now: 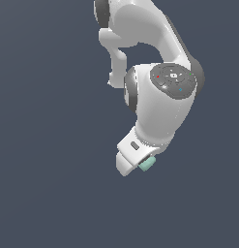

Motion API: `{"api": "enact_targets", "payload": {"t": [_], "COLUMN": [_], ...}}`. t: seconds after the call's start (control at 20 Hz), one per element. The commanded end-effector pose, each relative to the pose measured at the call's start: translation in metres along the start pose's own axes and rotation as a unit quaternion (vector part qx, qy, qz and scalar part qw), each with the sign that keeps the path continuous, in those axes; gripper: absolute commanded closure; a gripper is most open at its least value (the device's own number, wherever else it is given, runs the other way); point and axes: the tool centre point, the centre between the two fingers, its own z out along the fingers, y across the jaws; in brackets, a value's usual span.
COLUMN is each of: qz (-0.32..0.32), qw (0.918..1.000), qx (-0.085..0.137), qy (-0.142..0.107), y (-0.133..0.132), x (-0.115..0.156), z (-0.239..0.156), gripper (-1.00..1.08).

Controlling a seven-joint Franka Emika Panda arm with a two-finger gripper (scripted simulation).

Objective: Pick up the object and move it to a goal position.

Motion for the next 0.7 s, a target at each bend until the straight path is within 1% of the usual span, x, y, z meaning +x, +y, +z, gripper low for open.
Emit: {"api": "enact_targets", "payload": {"t": [0.0, 0.3, 0.65], "qz": [0.001, 0.001, 0.001], "qw": [1.0000, 1.0000, 1.0000], "qx": [0.000, 0.000, 0.000], "qy": [-0.001, -0.001, -0.001], "y": [-0.003, -0.007, -0.007], "x": [0.007, 0.018, 0.022], "z": [-0.009, -0.022, -0.026], "gripper": [1.08, 1.08, 1.08]}}
